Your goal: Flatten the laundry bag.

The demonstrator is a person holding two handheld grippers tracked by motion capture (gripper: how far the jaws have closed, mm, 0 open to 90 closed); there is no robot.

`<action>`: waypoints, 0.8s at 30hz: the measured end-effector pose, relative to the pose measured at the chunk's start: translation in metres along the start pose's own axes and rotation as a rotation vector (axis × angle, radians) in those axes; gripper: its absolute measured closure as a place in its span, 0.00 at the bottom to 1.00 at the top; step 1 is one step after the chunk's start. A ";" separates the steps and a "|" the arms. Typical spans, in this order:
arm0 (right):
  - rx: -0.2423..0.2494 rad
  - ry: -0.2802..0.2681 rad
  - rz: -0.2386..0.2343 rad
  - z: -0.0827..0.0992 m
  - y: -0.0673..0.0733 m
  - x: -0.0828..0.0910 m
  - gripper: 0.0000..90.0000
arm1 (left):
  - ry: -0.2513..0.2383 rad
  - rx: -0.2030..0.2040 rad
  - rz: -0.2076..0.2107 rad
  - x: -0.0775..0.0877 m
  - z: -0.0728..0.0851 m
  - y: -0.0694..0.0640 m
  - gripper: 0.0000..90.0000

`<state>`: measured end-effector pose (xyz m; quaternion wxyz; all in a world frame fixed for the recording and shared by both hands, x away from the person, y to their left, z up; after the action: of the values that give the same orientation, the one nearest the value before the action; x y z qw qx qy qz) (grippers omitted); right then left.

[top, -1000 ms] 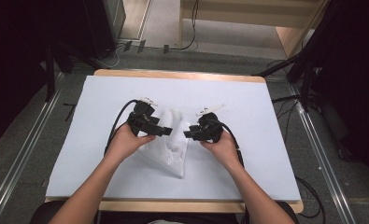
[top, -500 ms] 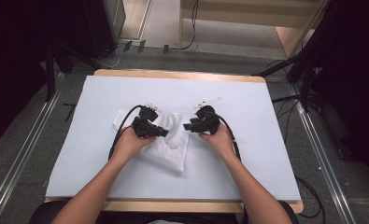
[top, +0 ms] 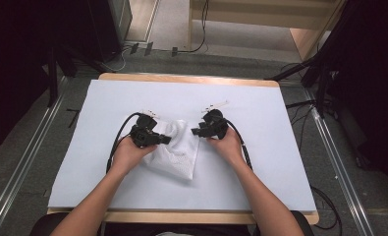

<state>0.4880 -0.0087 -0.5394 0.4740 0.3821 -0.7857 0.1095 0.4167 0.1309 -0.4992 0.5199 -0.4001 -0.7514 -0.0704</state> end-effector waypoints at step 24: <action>-0.046 -0.004 0.067 0.005 -0.025 0.029 1.00 | -0.220 -0.003 -0.063 0.056 -0.001 0.007 0.98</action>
<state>0.4945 -0.0427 -0.5230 0.4771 0.3445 -0.8015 0.1064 0.4143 0.1651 -0.4543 0.4313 -0.3823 -0.8160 -0.0438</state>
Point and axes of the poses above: each handheld gripper's, and its own axes: x roughly backward along the jaws, z roughly out of its underside, y roughly to its left, the point moved 10 cm from there along -x, roughly forward along the jaws, and after that the axes turned 10 degrees about y, right-handed, at the moved point
